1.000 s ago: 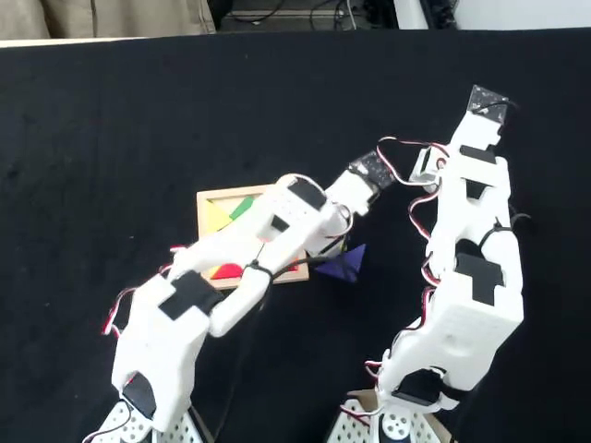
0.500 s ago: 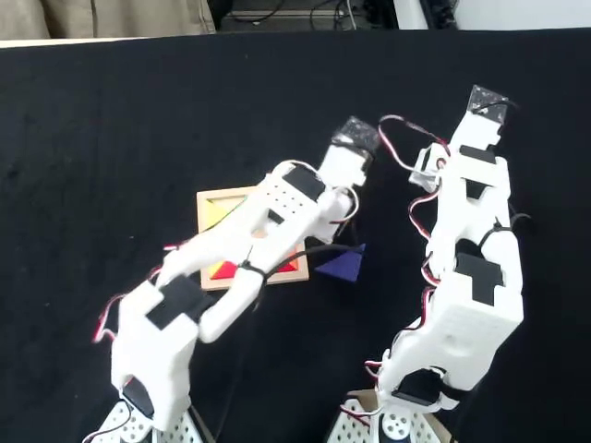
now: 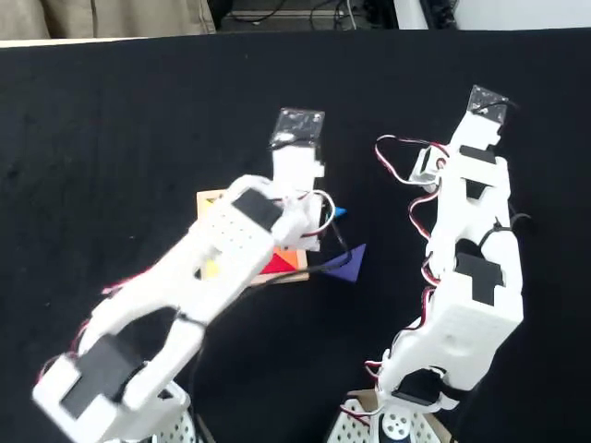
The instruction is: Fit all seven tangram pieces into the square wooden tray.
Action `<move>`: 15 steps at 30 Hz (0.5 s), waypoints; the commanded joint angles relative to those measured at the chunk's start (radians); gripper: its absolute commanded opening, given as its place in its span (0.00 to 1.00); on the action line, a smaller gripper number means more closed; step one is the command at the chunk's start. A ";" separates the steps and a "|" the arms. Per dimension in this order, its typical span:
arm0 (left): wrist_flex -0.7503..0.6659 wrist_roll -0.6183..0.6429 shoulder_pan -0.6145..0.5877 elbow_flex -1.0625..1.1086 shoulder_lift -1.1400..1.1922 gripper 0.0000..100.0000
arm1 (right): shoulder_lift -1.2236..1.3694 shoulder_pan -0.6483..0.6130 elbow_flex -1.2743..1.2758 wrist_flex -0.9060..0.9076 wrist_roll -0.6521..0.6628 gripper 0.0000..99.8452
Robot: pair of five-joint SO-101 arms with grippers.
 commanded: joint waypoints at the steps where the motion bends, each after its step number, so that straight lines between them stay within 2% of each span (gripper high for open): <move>1: -0.258 -0.095 -0.015 0.108 -0.130 0.07 | -0.008 -0.017 -0.059 -0.018 0.012 0.01; 3: -0.370 -0.195 -0.012 0.153 -0.095 0.14 | -0.010 -0.009 -0.059 -0.018 0.012 0.01; 6: -0.431 -0.281 -0.015 0.148 0.021 0.22 | -0.010 0.017 -0.062 -0.020 0.006 0.01; 10: -0.382 -0.480 -0.007 0.021 0.206 0.22 | -0.010 0.043 -0.062 -0.040 -0.021 0.01; 15: -0.292 -0.509 0.038 -0.117 0.344 0.22 | -0.010 0.051 -0.062 -0.040 -0.041 0.01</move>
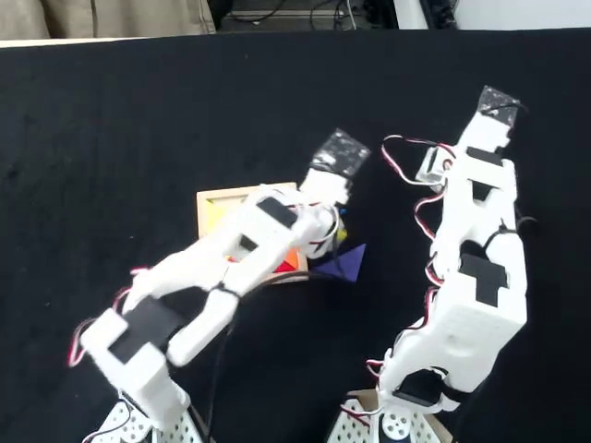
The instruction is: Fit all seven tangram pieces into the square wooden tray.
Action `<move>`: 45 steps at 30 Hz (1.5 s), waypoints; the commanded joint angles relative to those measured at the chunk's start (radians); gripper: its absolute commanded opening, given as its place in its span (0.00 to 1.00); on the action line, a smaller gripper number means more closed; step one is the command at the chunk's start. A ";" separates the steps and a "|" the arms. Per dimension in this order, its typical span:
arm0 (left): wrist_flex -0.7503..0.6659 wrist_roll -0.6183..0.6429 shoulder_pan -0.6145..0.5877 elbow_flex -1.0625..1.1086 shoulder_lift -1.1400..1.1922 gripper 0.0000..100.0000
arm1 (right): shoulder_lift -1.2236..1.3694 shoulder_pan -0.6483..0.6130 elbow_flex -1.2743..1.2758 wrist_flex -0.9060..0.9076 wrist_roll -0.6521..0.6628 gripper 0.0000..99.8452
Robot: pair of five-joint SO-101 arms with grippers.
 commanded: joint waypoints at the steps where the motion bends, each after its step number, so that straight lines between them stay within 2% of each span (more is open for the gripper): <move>1: 0.037 -0.026 0.044 -0.148 0.066 0.22 | -0.008 0.017 -0.062 -0.017 -0.008 0.01; 15: 0.044 -0.054 0.031 -0.278 0.204 0.22 | -0.008 0.015 -0.061 -0.017 -0.008 0.01; 22: 0.044 -0.054 -0.028 -0.325 0.216 0.22 | -0.008 -0.006 -0.061 -0.017 -0.006 0.01; 36: 0.037 -0.054 -0.024 -0.326 0.255 0.22 | -0.007 -0.009 -0.059 -0.017 -0.006 0.01; 45: 0.160 -0.052 -0.030 -0.484 0.359 0.22 | -0.007 -0.009 -0.058 -0.017 -0.006 0.01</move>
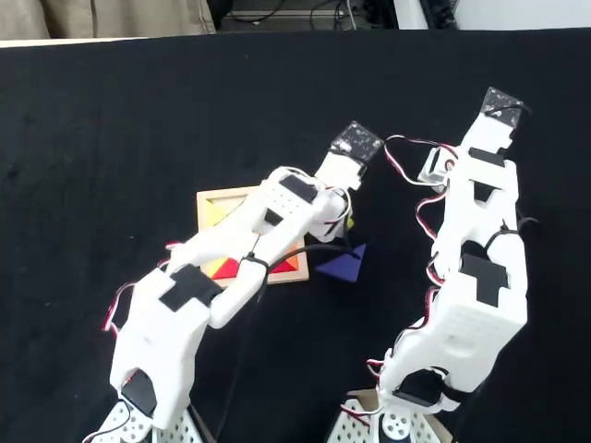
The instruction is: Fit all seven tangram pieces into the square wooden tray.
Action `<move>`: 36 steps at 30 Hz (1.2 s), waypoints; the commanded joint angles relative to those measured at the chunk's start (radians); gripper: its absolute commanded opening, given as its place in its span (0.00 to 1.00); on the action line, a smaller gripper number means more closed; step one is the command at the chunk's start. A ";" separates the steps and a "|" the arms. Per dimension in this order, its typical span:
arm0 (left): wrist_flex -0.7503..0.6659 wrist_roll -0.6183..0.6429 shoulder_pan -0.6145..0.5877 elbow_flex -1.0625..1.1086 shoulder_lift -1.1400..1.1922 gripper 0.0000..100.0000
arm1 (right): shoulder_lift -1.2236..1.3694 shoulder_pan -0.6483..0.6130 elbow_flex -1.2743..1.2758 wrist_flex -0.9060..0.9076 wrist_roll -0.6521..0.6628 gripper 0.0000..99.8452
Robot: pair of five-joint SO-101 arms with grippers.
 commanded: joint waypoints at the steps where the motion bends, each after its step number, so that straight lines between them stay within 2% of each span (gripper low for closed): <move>1: 0.040 -0.006 -0.012 -0.101 0.015 0.22 | -0.007 -0.012 -0.058 -0.017 -0.006 0.01; 9: 0.037 0.002 -0.012 -0.104 0.021 0.22 | -0.007 -0.014 -0.058 -0.017 -0.006 0.01; 14: 0.031 -0.006 -0.016 -0.097 -0.046 0.16 | -0.007 -0.015 -0.059 -0.017 -0.006 0.01; 19: -0.021 -0.008 -0.013 -0.031 -0.106 0.22 | -0.007 -0.029 -0.058 -0.017 0.032 0.01; 24: -0.055 -0.094 0.013 0.024 -0.114 0.22 | -0.007 -0.035 -0.058 -0.017 0.041 0.01; 36: -0.097 -0.103 0.027 0.028 -0.104 0.22 | -0.007 -0.035 -0.058 -0.017 0.041 0.01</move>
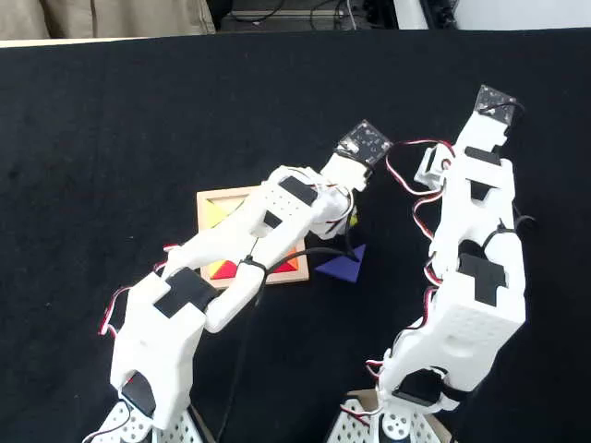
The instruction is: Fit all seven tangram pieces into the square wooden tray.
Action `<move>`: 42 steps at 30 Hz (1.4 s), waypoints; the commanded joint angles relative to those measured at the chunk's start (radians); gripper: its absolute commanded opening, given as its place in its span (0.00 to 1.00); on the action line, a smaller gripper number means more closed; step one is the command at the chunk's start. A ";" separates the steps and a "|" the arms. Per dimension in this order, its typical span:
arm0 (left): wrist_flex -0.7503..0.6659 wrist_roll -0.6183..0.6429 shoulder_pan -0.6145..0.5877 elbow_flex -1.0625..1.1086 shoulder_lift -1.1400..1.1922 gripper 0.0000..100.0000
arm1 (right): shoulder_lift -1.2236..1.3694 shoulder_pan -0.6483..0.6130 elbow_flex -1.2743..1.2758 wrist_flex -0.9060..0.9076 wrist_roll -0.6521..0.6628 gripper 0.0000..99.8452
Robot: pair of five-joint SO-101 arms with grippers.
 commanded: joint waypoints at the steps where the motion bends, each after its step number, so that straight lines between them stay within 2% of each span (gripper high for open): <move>1: -0.017 -0.008 0.015 -0.012 -0.057 0.22 | -0.007 -0.018 -0.058 -0.017 0.011 0.01; 14: -0.038 -0.002 0.012 -0.042 0.018 0.22 | -0.007 -0.017 -0.056 -0.017 0.011 0.01; 22: 0.060 -0.002 0.010 -0.137 0.066 0.22 | -0.007 -0.012 -0.056 -0.017 0.011 0.01; 37: 0.063 -0.008 -0.002 -0.142 0.068 0.22 | -0.007 -0.012 -0.056 -0.017 0.011 0.01; 42: 0.063 -0.009 -0.002 -0.142 0.068 0.15 | -0.007 -0.012 -0.056 -0.017 0.011 0.01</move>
